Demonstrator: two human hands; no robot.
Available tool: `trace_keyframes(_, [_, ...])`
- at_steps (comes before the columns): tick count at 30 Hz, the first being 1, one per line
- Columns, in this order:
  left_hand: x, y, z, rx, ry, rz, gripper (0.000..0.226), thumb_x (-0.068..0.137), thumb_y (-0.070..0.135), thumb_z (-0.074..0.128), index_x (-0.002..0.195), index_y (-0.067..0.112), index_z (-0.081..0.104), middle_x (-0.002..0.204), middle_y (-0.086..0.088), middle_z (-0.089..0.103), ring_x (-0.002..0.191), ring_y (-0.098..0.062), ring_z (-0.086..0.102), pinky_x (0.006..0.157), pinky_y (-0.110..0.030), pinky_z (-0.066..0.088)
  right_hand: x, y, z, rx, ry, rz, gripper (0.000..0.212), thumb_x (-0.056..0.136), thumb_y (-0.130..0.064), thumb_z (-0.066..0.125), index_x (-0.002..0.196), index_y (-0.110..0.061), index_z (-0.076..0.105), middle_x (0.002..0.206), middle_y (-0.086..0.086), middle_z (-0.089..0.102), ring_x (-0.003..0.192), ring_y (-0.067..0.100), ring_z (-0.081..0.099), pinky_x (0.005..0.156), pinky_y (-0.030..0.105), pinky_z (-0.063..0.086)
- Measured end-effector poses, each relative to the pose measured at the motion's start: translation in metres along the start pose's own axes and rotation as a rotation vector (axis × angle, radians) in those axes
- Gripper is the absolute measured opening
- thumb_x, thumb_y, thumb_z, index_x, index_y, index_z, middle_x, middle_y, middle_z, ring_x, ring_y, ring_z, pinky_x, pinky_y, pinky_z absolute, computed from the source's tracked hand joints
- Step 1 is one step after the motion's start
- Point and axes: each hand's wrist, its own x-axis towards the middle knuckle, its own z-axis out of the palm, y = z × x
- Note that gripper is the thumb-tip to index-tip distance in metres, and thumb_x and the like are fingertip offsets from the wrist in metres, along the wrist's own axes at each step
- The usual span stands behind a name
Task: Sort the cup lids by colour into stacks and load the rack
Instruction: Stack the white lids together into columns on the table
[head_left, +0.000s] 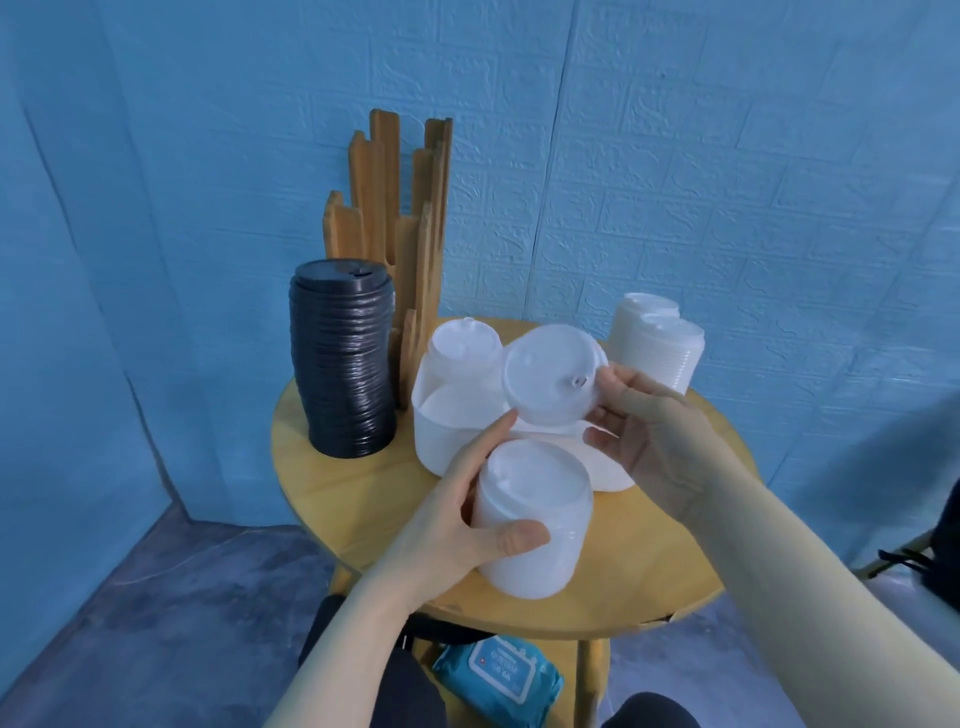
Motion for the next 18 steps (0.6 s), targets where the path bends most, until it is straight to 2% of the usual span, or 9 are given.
trace_keyframes(3, [0.0,0.0,0.001,0.0,0.0,0.017,0.095,0.062,0.046,0.085,0.141,0.058,0.035,0.143,0.026,0.048,0.134,0.001,0.045,0.109,-0.024,0.04,-0.016,0.0,-0.012,0.114,-0.017,0.058,0.029,0.074,-0.015,0.063,0.102,-0.008,0.06,0.079,0.002,0.068,0.063,0.011,0.065,0.054,0.021,0.054])
trace_keyframes(7, [-0.001,0.003,0.002,-0.015,-0.004,0.014,0.107,0.063,0.043,0.084,0.147,0.056,0.019,0.142,0.03,0.047,0.133,0.006,0.044,0.103,-0.012,0.04,-0.037,0.01,-0.015,0.103,0.013,0.093,0.055,0.07,-0.003,0.065,0.123,0.0,0.052,0.083,0.012,0.067,0.063,0.018,0.067,0.054,0.025,0.057])
trace_keyframes(10, [-0.002,0.005,0.003,-0.023,-0.012,0.019,0.107,0.064,0.041,0.084,0.145,0.059,0.016,0.146,0.027,0.045,0.134,0.007,0.043,0.102,-0.011,0.039,-0.048,0.013,-0.012,-0.029,0.021,0.058,0.073,0.063,-0.001,0.071,0.13,-0.014,0.046,0.077,0.015,0.063,0.062,0.023,0.067,0.049,0.027,0.054])
trace_keyframes(13, [-0.001,0.004,0.003,0.011,0.0,0.033,0.099,0.062,0.051,0.088,0.14,0.068,0.03,0.153,0.019,0.04,0.14,-0.001,0.039,0.114,-0.026,0.036,-0.054,0.01,-0.009,-0.359,-0.049,0.016,0.076,0.061,-0.017,0.077,0.131,-0.027,0.049,0.07,0.01,0.06,0.061,0.017,0.059,0.045,0.023,0.042])
trace_keyframes(15, [-0.001,0.003,0.002,0.015,0.002,0.024,0.091,0.062,0.054,0.087,0.137,0.065,0.038,0.15,0.016,0.043,0.139,-0.004,0.042,0.117,-0.037,0.037,-0.055,0.009,-0.01,-0.584,-0.057,0.002,0.075,0.059,-0.034,0.078,0.128,-0.035,0.05,0.067,0.007,0.058,0.057,0.013,0.054,0.046,0.018,0.038])
trace_keyframes(18, [-0.001,0.004,0.002,0.022,0.001,0.014,0.085,0.063,0.051,0.086,0.135,0.061,0.042,0.147,0.011,0.047,0.135,-0.009,0.047,0.114,-0.042,0.04,-0.056,0.008,-0.017,-0.868,-0.023,-0.034,0.072,0.056,-0.054,0.074,0.123,-0.044,0.051,0.082,-0.002,0.061,0.065,0.008,0.056,0.061,0.016,0.044])
